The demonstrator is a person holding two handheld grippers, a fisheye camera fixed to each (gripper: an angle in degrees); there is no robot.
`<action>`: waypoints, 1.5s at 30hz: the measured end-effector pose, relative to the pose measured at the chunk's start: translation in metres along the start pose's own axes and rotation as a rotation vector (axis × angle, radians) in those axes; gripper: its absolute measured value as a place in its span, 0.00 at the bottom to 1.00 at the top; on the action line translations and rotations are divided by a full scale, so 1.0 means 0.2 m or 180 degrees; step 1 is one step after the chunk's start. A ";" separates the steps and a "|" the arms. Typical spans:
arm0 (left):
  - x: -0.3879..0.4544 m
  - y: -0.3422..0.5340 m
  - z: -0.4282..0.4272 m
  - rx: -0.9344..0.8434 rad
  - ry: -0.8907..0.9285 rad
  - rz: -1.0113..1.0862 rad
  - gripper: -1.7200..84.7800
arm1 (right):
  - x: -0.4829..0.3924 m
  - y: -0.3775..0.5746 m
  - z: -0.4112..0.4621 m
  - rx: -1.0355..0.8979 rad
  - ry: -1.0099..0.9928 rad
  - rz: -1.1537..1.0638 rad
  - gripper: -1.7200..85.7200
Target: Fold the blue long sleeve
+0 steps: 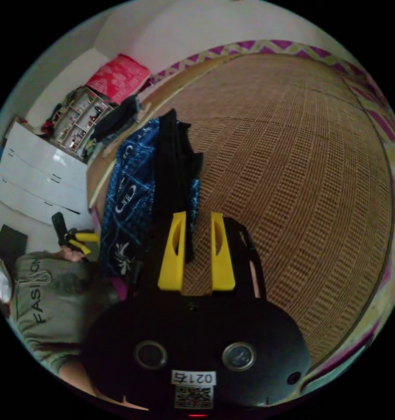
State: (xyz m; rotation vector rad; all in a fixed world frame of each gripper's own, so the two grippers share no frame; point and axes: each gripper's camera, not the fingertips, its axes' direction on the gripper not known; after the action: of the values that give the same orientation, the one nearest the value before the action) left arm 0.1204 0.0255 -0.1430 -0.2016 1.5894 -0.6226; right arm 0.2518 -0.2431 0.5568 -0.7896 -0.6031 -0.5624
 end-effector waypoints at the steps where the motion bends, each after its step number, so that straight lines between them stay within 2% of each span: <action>1: -0.01 0.02 0.00 -0.0017 0.0025 -0.0086 0.16 | 0.02 -0.03 0.01 -0.0032 -0.0077 -0.0005 0.12; 3: -0.02 0.06 -0.05 0.0108 0.0141 -0.0276 0.16 | 0.07 -0.11 0.05 -0.0159 -0.0447 0.0003 0.12; 8: 0.02 0.06 -0.19 0.0003 0.0253 -0.0513 0.17 | 0.13 -0.24 0.11 -0.0294 -0.0752 0.0015 0.12; 14: 0.04 0.03 -0.35 -0.0150 0.0388 -0.0712 0.17 | 0.19 -0.31 0.13 -0.0381 -0.0945 0.0014 0.12; 19: -0.01 -0.01 -0.45 -0.0193 0.0679 -0.1170 0.15 | 0.18 -0.33 0.13 -0.0357 -0.0921 -0.0023 0.12; 25: 0.03 -0.09 -0.58 -0.0299 0.0610 -0.1202 0.10 | 0.18 -0.38 0.17 -0.0467 -0.0951 -0.0062 0.07; 27: 0.01 -0.10 -0.62 -0.0393 0.0820 -0.1183 0.03 | 0.20 -0.40 0.17 -0.0444 -0.1020 0.0004 0.04; 32: -0.02 -0.13 -0.91 -0.0114 0.1237 -0.0940 0.01 | 0.21 -0.42 0.08 -0.0288 -0.1319 0.0103 0.02; 37: -0.07 -0.25 -1.28 0.0282 0.1733 -0.0901 0.01 | 0.05 -0.57 -0.06 -0.0306 -0.1380 -0.0041 0.02; 41: -0.23 -0.44 -1.67 0.0685 0.1959 -0.0927 0.01 | -0.15 -0.87 -0.09 -0.0266 -0.1454 0.0017 0.02; 45: -0.54 -0.63 -2.04 0.1213 0.1803 -0.1122 0.01 | -0.30 -1.32 0.07 -0.0310 -0.1260 0.0134 0.03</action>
State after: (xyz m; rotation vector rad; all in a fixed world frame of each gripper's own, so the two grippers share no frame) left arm -0.2888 0.0822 0.0120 -0.0141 1.9485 -1.3307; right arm 0.0322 -0.3711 0.6488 -1.0139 -0.9251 -0.3998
